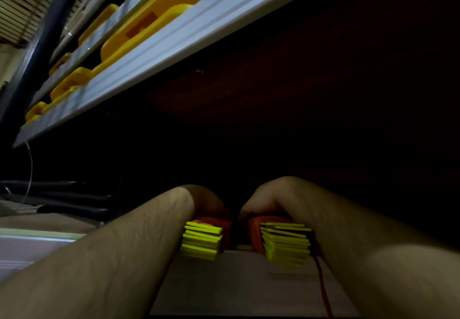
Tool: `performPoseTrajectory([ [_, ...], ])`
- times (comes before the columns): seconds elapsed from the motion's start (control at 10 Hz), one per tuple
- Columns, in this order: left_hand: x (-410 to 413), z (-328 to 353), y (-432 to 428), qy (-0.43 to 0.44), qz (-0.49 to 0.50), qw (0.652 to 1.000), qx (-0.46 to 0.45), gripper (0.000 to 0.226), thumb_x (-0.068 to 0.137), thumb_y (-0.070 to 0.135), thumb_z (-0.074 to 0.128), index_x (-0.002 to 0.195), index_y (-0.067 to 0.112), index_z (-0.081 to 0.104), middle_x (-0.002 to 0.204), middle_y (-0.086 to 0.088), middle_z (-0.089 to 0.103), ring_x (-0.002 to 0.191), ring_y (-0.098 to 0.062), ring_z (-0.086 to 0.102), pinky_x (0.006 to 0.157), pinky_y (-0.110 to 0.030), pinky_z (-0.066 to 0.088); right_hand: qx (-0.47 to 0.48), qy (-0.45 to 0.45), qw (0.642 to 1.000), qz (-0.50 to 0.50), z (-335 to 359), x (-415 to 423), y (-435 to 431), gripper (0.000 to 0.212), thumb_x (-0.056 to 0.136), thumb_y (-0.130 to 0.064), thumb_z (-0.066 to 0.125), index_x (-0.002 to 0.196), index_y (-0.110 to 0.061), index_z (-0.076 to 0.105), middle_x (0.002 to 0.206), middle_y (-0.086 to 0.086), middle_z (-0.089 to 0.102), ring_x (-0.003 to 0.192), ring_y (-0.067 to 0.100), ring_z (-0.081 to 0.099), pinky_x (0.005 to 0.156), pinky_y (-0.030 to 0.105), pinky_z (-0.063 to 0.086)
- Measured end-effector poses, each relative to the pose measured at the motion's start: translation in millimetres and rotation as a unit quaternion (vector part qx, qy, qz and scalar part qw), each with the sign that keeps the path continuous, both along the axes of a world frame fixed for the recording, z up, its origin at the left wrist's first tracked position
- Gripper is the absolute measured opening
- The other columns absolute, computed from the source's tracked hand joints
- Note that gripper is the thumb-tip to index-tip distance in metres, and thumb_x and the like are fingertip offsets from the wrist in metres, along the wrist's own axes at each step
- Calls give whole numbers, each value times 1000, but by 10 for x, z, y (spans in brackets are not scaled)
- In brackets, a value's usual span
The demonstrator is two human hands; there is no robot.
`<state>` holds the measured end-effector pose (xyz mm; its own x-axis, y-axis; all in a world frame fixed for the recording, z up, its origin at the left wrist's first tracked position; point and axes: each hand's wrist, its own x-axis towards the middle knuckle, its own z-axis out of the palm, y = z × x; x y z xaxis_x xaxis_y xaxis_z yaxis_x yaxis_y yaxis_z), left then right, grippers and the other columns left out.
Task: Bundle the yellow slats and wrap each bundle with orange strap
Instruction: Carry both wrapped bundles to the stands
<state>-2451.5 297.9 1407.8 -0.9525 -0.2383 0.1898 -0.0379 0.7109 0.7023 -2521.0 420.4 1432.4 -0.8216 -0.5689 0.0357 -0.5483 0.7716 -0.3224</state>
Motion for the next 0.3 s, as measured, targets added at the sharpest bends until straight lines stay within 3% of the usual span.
performPoseTrajectory([
  [0.1,46,-27,-42,65,3,998,2,31,103,6,47,74,14,52,60,1,58,63,-11,51,61,-17,50,-48,70,996,-22,68,362,225,23,97,-32,59,90,-11,64,71,-1,54,55,11,52,42,18,40],
  [0.2,173,-5,-114,142,42,989,24,17,101,19,56,102,5,66,98,-9,67,89,-21,63,88,-32,54,-51,114,990,-60,135,601,386,44,96,-39,59,130,-10,55,86,0,53,61,13,50,42,21,39],
  [0.3,332,-18,-248,217,75,973,9,25,100,19,59,116,3,64,83,-2,59,83,-19,59,62,-23,46,-74,108,987,-95,162,786,495,65,91,-51,61,143,-16,43,119,13,62,83,25,61,53,26,43],
])
